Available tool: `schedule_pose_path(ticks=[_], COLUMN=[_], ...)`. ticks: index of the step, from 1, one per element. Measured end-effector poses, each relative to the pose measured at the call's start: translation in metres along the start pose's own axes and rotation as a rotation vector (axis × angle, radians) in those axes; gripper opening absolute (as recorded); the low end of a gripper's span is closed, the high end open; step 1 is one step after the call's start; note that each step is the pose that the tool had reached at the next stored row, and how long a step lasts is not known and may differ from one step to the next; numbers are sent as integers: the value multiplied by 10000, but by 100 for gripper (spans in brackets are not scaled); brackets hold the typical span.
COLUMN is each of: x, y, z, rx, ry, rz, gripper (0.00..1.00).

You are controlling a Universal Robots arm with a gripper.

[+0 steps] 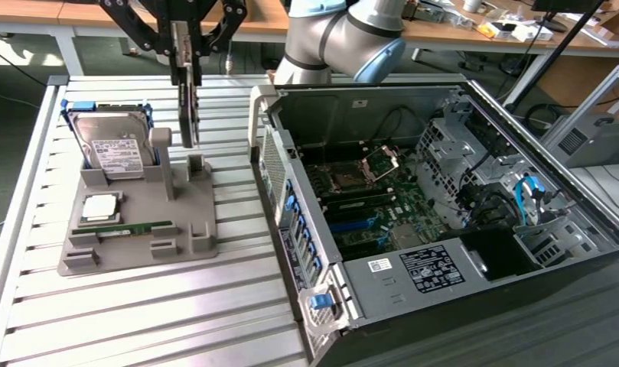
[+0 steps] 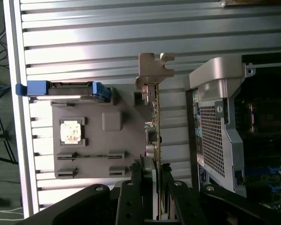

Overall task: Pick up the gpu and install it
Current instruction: 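Pick up the gpu and move the gpu toward the slot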

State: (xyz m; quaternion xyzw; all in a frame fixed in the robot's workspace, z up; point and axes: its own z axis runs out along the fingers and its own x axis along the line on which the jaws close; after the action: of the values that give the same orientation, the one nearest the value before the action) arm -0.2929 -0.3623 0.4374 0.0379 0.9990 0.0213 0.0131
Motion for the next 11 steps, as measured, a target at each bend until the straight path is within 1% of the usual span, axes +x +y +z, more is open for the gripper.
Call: schedule_pose_path(ticks=[11], x=[-41], y=[-5], z=[2], rx=[67], ry=[-5], rz=[-2], gripper=[27])
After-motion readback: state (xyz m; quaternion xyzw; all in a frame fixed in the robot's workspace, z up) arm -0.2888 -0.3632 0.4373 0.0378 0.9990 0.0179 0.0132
